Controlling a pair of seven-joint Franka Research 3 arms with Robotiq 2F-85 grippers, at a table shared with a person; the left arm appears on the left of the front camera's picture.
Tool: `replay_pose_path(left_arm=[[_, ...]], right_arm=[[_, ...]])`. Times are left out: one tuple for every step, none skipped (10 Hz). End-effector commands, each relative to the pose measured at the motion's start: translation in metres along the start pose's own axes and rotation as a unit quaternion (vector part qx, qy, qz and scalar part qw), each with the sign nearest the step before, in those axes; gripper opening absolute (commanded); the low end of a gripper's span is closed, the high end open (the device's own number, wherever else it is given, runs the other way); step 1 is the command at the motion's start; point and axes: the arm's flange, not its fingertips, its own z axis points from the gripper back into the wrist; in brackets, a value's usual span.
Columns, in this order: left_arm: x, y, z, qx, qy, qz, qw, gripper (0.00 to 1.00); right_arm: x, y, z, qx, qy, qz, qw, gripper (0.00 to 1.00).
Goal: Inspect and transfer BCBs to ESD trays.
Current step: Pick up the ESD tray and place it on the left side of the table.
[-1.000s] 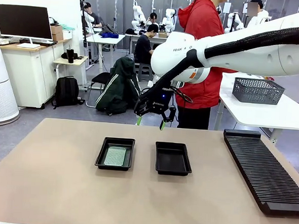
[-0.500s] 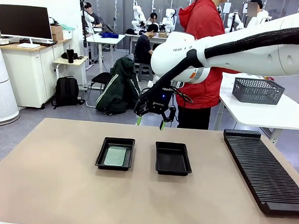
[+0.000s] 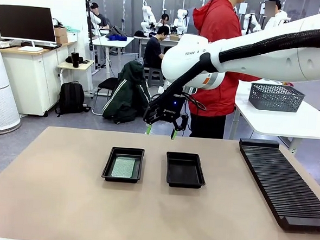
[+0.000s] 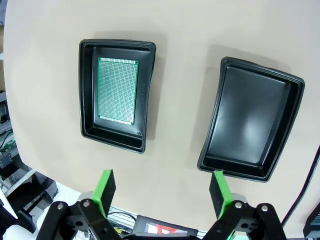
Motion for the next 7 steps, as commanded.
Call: replay_pose_path(left_arm=[[-0.0006,0.0008,-0.0004,0.001,0.001,0.001,1.000,1.00],[-0.0006,0.0008,-0.0004,0.001,0.001,0.001,1.000,1.00],[-0.0006,0.0008,-0.0004,0.001,0.001,0.001,1.000,1.00],[-0.0006,0.0008,-0.0004,0.001,0.001,0.001,1.000,1.00],[-0.0006,0.0008,-0.0004,0.001,0.001,0.001,1.000,1.00],[-0.0006,0.0008,-0.0004,0.001,0.001,0.001,1.000,1.00],[-0.0006,0.0008,-0.0004,0.001,0.001,0.001,1.000,1.00]], right_arm=[[-0.0002,-0.0011,-0.0006,0.000,-0.001,0.003,1.000,1.00],[-0.0002,-0.0011,-0.0006,0.000,-0.001,0.003,1.000,1.00],[-0.0002,-0.0011,-0.0006,0.000,-0.001,0.003,1.000,1.00],[-0.0002,-0.0011,-0.0006,0.000,-0.001,0.003,1.000,1.00],[-0.0002,-0.0011,-0.0006,0.000,-0.001,0.003,1.000,1.00],[-0.0002,-0.0011,-0.0006,0.000,-0.001,0.003,1.000,1.00],[-0.0002,-0.0011,-0.0006,0.000,-0.001,0.003,1.000,1.00]])
